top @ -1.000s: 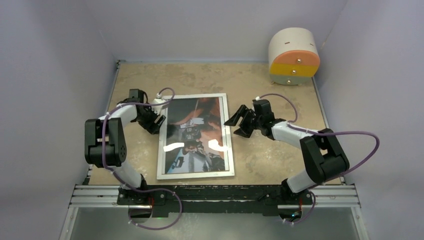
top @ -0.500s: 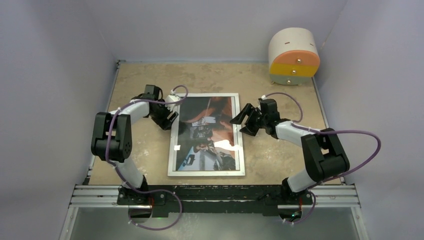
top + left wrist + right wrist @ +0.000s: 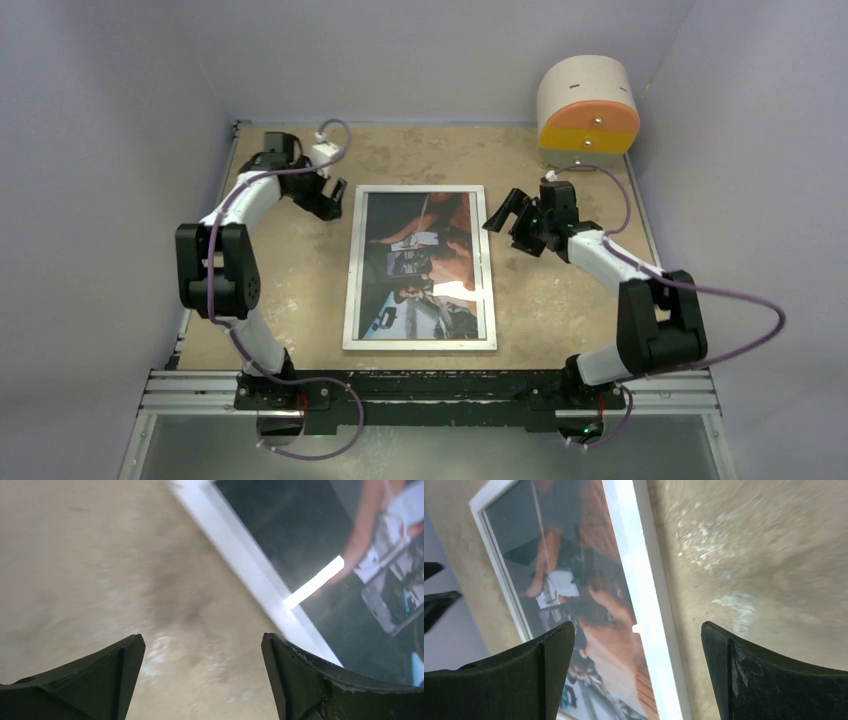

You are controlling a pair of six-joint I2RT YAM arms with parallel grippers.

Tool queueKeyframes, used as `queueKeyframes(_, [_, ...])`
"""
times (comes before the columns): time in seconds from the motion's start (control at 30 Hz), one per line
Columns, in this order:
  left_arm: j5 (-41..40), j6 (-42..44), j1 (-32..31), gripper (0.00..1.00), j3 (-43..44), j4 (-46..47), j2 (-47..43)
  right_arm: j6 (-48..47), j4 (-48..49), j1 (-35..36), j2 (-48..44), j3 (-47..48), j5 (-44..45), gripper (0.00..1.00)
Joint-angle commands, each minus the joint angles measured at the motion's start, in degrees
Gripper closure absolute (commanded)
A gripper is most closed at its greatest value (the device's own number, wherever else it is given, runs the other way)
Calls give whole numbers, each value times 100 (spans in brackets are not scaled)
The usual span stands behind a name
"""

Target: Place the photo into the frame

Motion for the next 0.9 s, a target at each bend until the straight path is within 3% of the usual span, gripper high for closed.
queueKeyframes(0.0, [809,-975,1120,6,-129,987,-919,-719,-288,-23,-1008,58,1719,1])
queueKeyframes(0.13, [680,-1187,1343,5,-1774,2835,-1861,-1067,317,-21,-1514,-532,4043,1])
queueKeyframes(0.3, [680,-1338,1343,3,-3822,5114,-2564,-2065,2283,-13,-2081,-1835,5341,1])
queueKeyframes(0.43, [653,-1667,1343,3,-4828,6790,-2675,-2502,3223,-13,-2470,-2561,5865,1])
queueKeyframes(0.6, [557,-2162,1325,2,-5602,8549,-2344,-2947,5547,-14,-2776,-3830,5791,1])
queueKeyframes(0.87, [314,-2611,1237,1,-5827,10331,-1309,-3340,7788,-21,-1184,-4035,5811,1])
